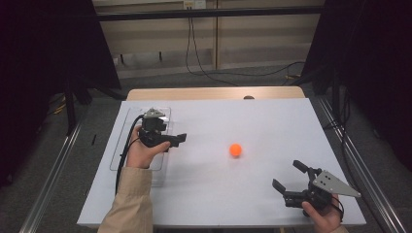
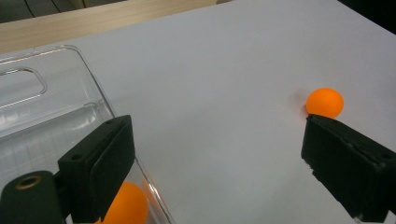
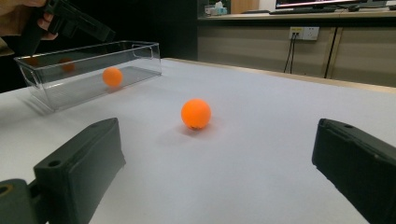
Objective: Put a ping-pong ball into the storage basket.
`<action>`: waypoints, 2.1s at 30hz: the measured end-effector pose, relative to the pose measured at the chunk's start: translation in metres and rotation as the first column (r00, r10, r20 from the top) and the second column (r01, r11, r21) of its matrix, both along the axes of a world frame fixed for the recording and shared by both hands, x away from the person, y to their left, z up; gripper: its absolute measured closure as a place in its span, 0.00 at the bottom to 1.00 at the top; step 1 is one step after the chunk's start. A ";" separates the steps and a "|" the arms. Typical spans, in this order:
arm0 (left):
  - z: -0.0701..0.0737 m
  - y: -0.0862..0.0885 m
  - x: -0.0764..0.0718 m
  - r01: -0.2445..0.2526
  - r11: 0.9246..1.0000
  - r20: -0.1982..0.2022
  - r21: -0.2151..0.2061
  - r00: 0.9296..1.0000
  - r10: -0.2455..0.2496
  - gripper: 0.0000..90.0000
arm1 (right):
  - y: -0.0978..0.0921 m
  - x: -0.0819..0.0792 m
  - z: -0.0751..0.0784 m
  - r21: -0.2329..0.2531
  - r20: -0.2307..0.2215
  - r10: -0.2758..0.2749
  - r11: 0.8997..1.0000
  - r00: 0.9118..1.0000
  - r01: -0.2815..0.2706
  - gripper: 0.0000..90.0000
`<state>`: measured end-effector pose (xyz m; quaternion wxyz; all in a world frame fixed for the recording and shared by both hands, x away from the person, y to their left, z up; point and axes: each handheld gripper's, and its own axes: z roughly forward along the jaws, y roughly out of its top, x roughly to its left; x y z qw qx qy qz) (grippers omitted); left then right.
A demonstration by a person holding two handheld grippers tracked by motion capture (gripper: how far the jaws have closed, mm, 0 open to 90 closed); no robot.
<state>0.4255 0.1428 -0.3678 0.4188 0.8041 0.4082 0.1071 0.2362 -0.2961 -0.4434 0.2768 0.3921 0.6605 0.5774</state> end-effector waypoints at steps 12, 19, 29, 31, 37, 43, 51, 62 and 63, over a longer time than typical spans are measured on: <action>0.001 -0.005 -0.002 0.012 1.000 0.008 -0.014 1.000 -0.012 0.11 | 0.001 0.001 0.000 0.000 0.000 0.006 1.000 1.000 -0.006 0.02; 0.001 -0.009 -0.003 0.028 0.999 -0.002 -0.030 1.000 -0.028 0.10 | 0.001 0.001 0.000 0.001 -0.002 0.007 1.000 1.000 -0.007 0.02; -0.001 -0.016 -0.004 0.040 0.999 -0.002 -0.029 0.999 -0.040 0.09 | 0.001 0.001 0.000 -0.001 -0.002 0.009 1.000 1.000 -0.009 0.02; -0.001 -0.018 -0.004 0.050 0.998 -0.001 -0.023 0.999 -0.050 0.09 | 0.001 0.001 0.000 -0.003 0.000 0.010 1.000 1.000 -0.010 0.02; -0.001 -0.022 -0.006 0.056 0.998 0.004 -0.031 0.998 -0.055 0.08 | 0.001 0.001 0.000 -0.003 0.000 0.010 1.000 1.000 -0.010 0.02; 0.000 -0.024 -0.006 0.049 0.997 0.015 -0.054 0.999 -0.048 0.07 | 0.001 0.001 0.000 -0.002 0.001 0.011 1.000 1.000 -0.011 0.02; 0.000 -0.029 -0.007 0.068 0.996 0.017 -0.059 0.998 -0.067 0.07 | 0.002 0.001 0.000 -0.002 -0.001 0.011 1.000 1.000 -0.011 0.02; -0.003 -0.038 -0.009 0.087 0.995 0.014 -0.057 0.996 -0.086 0.06 | 0.002 0.001 0.000 -0.003 -0.001 0.011 1.000 1.000 -0.011 0.02; -0.003 -0.039 -0.009 0.088 0.994 0.015 -0.059 0.996 -0.087 0.06 | 0.002 0.001 0.000 -0.003 -0.001 0.012 1.000 1.000 -0.012 0.02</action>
